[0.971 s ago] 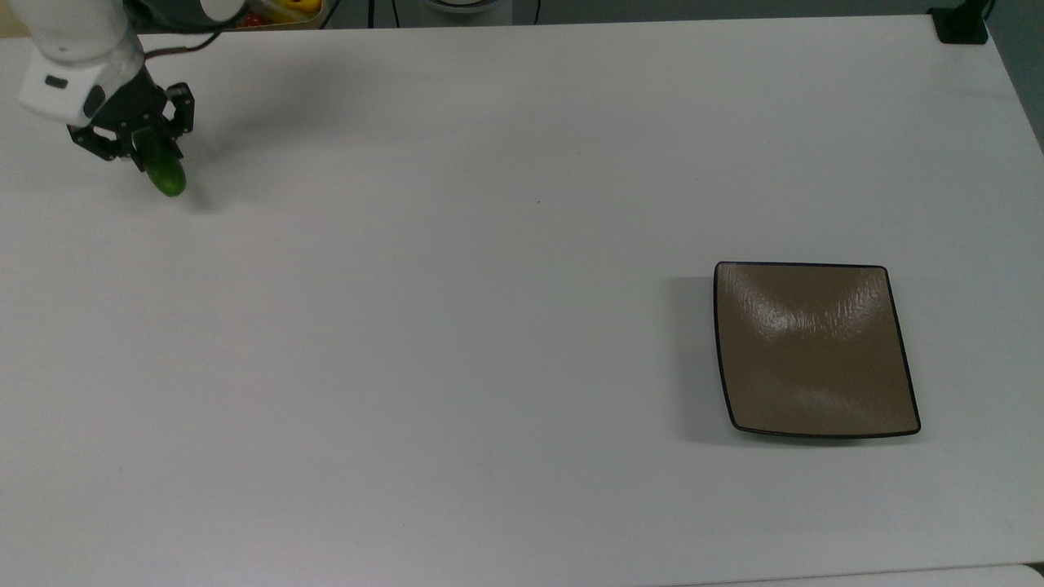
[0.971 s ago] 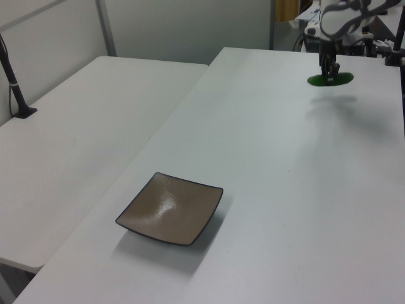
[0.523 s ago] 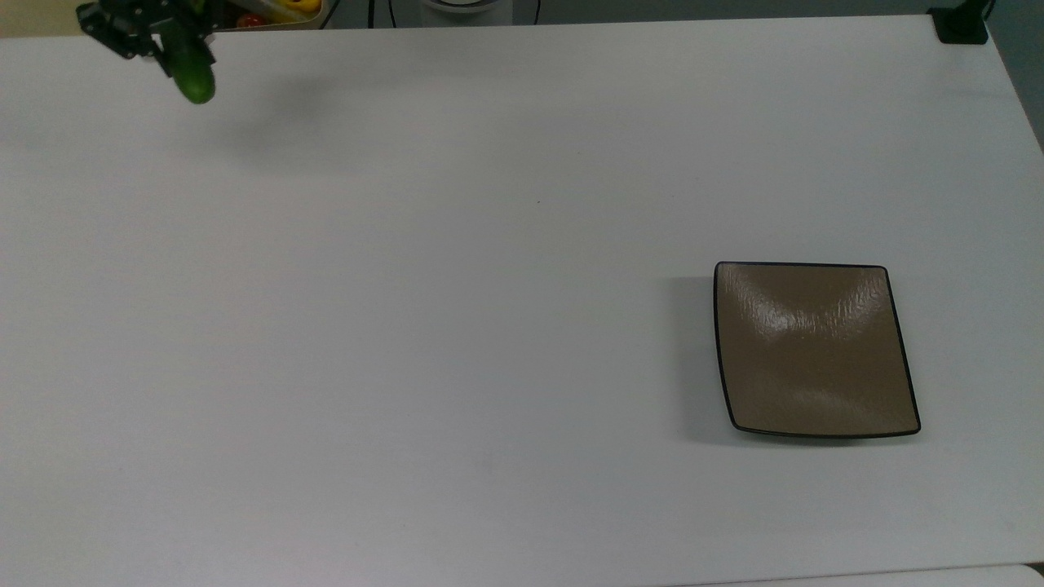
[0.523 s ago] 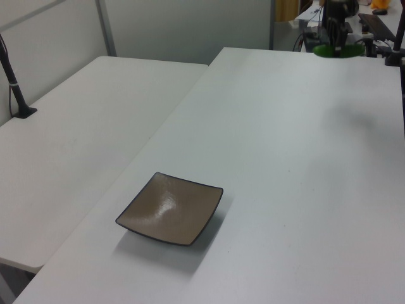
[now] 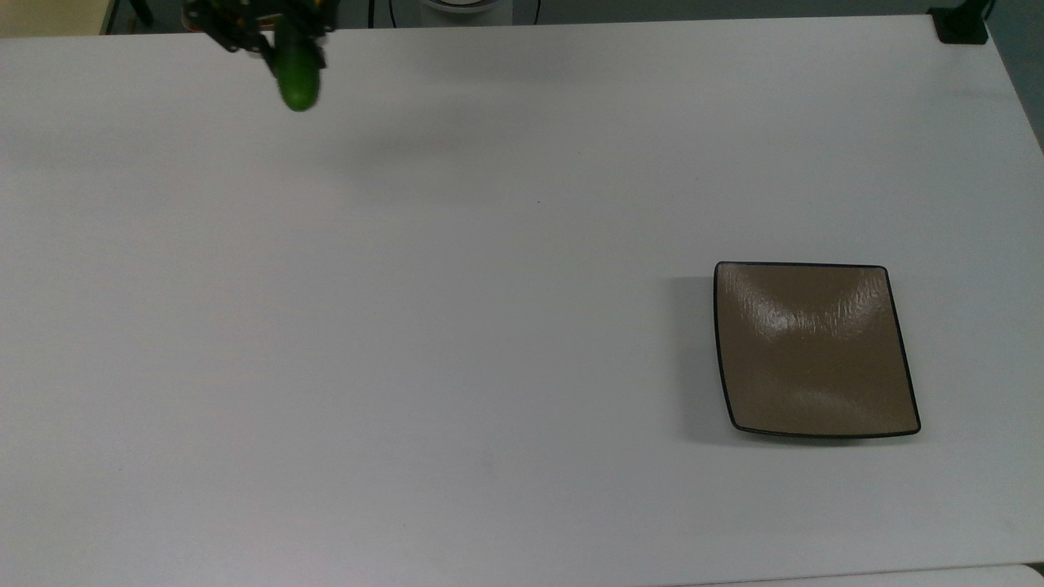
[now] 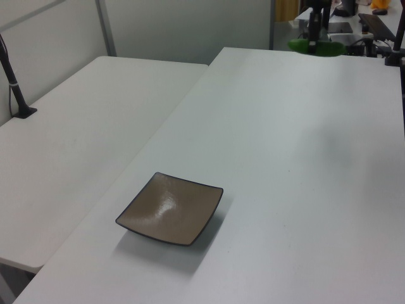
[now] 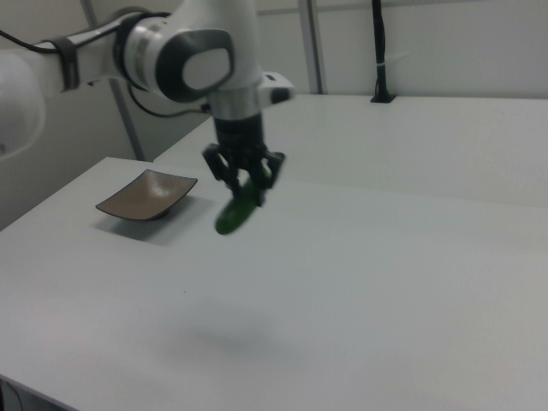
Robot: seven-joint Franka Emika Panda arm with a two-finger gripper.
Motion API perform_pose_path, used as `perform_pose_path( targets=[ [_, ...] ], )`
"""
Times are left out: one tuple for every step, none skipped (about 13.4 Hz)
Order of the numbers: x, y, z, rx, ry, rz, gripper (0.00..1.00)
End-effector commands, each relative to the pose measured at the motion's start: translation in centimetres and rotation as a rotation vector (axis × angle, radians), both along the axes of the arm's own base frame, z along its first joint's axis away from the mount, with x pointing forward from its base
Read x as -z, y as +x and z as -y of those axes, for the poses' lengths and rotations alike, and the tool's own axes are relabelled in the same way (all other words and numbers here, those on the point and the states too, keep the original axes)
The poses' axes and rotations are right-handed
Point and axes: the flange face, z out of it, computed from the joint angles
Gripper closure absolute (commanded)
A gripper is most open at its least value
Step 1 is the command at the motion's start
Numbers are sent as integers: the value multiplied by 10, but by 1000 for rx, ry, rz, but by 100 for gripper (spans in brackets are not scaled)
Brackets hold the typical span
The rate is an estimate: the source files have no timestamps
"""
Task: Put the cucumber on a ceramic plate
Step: 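Carry the cucumber across the table toward the brown square plate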
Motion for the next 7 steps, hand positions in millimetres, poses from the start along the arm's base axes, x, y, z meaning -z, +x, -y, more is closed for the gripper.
perform_pose_path(
  targets=[
    [-19,17,-78,67,37,13,87],
    [-25,23,-113,72,76,25,86],
    [-30,31,-149,81,111,65,86],
    [-33,36,-169,108,126,108,86],
    [-37,43,-200,147,161,186,86],
    [-32,49,-220,159,182,222,85],
    [-29,53,-240,173,205,250,85]
  ],
)
